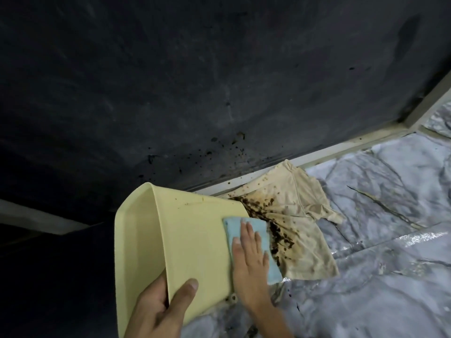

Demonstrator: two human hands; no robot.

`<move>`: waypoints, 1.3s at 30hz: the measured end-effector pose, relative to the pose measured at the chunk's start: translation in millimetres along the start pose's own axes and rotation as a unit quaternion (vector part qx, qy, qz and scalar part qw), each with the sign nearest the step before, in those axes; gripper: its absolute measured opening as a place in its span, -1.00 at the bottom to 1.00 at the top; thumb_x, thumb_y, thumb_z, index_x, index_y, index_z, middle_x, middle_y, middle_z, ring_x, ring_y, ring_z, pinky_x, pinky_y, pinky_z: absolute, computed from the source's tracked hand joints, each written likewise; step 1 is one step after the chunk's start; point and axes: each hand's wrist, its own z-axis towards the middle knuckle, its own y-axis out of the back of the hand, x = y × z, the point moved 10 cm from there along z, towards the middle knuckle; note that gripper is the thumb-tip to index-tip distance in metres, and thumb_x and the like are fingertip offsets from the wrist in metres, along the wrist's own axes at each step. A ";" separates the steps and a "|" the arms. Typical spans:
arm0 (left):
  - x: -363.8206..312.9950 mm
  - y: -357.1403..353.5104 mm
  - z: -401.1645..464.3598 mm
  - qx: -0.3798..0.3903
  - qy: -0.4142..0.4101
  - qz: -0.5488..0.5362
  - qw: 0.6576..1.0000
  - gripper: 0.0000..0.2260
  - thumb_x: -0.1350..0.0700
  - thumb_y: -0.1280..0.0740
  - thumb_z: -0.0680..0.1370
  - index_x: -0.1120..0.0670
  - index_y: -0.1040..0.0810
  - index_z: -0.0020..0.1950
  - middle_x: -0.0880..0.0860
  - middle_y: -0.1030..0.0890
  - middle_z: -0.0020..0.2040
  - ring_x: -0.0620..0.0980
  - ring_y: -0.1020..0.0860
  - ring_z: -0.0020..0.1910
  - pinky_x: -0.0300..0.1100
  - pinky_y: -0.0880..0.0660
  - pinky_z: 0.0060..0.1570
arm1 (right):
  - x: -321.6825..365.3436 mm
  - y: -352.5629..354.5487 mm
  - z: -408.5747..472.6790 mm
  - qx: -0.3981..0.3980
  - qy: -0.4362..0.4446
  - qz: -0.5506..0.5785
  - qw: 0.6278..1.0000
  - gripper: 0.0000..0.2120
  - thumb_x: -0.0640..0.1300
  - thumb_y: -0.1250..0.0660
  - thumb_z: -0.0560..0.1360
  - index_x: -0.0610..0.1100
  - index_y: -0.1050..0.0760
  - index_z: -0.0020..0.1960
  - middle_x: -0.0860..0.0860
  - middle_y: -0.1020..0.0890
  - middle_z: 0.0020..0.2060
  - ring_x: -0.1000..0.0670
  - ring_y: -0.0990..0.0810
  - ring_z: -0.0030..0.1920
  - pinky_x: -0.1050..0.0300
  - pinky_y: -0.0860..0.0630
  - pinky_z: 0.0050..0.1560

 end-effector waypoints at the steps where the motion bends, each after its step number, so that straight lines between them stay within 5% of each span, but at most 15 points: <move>1: -1.2 -0.7 1.2 -0.002 -0.013 0.009 1.000 -0.75 0.30 -0.43 0.55 -0.07 -0.70 0.02 -0.28 -0.77 -0.15 -0.46 -0.66 -0.21 -0.64 -0.44 -0.27 | 29.5 -3.1 -6.5 0.019 0.046 -0.005 0.999 -0.57 0.26 0.22 0.57 0.47 0.17 0.42 0.41 0.17 0.49 0.28 0.30 0.50 -0.03 0.36 0.50; 6: -2.0 -15.0 3.0 0.015 -0.038 0.063 0.997 -0.65 -0.15 -0.42 0.30 -0.37 -0.56 0.08 -0.58 -0.64 -0.03 -0.62 -0.55 0.05 -0.70 -0.39 -0.06 | 155.9 -5.6 -8.1 0.106 0.243 0.055 0.962 -0.58 0.10 0.10 0.68 0.39 0.05 0.50 0.41 0.03 0.52 0.37 0.24 0.47 0.19 0.36 0.45; 10: 6.7 -3.1 3.2 -0.015 -0.020 0.009 1.000 -0.81 0.10 -0.47 0.49 -0.21 -0.67 -0.02 -0.40 -0.74 -0.13 -0.56 -0.62 -0.10 -0.68 -0.43 -0.16 | 80.7 1.8 34.9 0.039 0.144 -0.020 0.989 -0.60 0.25 0.09 0.62 0.49 0.01 0.44 0.30 0.02 0.56 0.22 0.20 0.53 -0.05 0.20 0.53; 14: 8.2 -1.9 3.9 -0.003 -0.009 0.004 1.000 -0.76 0.21 -0.47 0.53 -0.16 -0.67 -0.02 -0.44 -0.72 -0.21 -0.58 -0.60 -0.14 -0.68 -0.41 -0.23 | 20.7 9.9 74.7 0.054 -0.012 -0.046 0.997 -0.54 0.24 0.12 0.62 0.32 0.06 0.52 0.17 0.05 0.59 0.07 0.17 0.57 -0.15 0.18 0.52; 21: 3.4 -5.5 3.1 0.004 -0.016 0.000 1.000 -0.67 0.06 -0.42 0.38 -0.10 -0.67 0.15 -0.45 -0.71 -0.09 -0.62 -0.58 -0.11 -0.70 -0.41 -0.16 | 131.1 -13.6 -14.2 0.102 0.238 -0.010 0.966 -0.57 0.13 0.20 0.66 0.38 0.16 0.50 0.37 0.12 0.53 0.32 0.31 0.48 0.21 0.40 0.43; 24: 6.8 -2.8 1.0 0.007 0.002 -0.003 1.000 -0.75 0.28 -0.45 0.54 -0.06 -0.69 0.09 -0.33 -0.77 -0.12 -0.49 -0.66 -0.13 -0.66 -0.45 -0.19 | 52.2 4.5 19.3 0.034 0.161 -0.067 0.984 -0.57 0.23 0.25 0.61 0.43 0.14 0.47 0.35 0.10 0.54 0.25 0.25 0.52 0.01 0.24 0.53; 28: 11.9 -4.2 2.0 -0.005 0.006 0.001 1.000 -0.73 0.31 -0.44 0.53 -0.10 -0.70 -0.05 -0.26 -0.78 -0.14 -0.34 -0.68 -0.09 -0.64 -0.47 -0.22 | -6.7 18.8 67.6 0.023 -0.014 -0.017 0.999 -0.60 0.22 0.18 0.63 0.37 0.04 0.46 0.20 -0.02 0.57 0.06 0.11 0.57 -0.11 0.12 0.55; 32: 6.2 -2.0 3.5 -0.014 0.005 -0.022 1.000 -0.77 0.35 -0.42 0.53 0.01 -0.71 -0.04 -0.28 -0.76 -0.18 -0.47 -0.65 -0.29 -0.64 -0.45 -0.32 | 71.3 -5.7 14.3 0.062 0.115 -0.016 0.991 -0.56 0.16 0.21 0.65 0.34 0.14 0.52 0.34 0.10 0.54 0.25 0.27 0.51 0.08 0.34 0.48; 35: 4.1 0.3 1.9 -0.012 0.003 -0.035 0.999 -0.73 0.38 -0.40 0.54 0.02 -0.72 -0.04 -0.23 -0.79 -0.16 -0.42 -0.68 -0.24 -0.62 -0.48 -0.27 | 83.6 -13.7 -40.7 0.068 0.178 0.019 0.982 -0.57 0.12 0.16 0.67 0.40 0.14 0.49 0.45 0.12 0.50 0.33 0.30 0.48 0.19 0.37 0.43; 39: 7.1 1.1 -5.2 -0.019 0.024 -0.027 0.999 -0.78 0.33 -0.41 0.55 0.01 -0.73 -0.05 -0.15 -0.81 -0.17 -0.35 -0.70 -0.22 -0.59 -0.50 -0.27 | -11.1 8.9 -21.1 -0.022 0.080 -0.028 0.996 -0.59 0.30 0.30 0.56 0.55 0.23 0.39 0.41 0.09 0.50 0.27 0.21 0.52 -0.02 0.15 0.55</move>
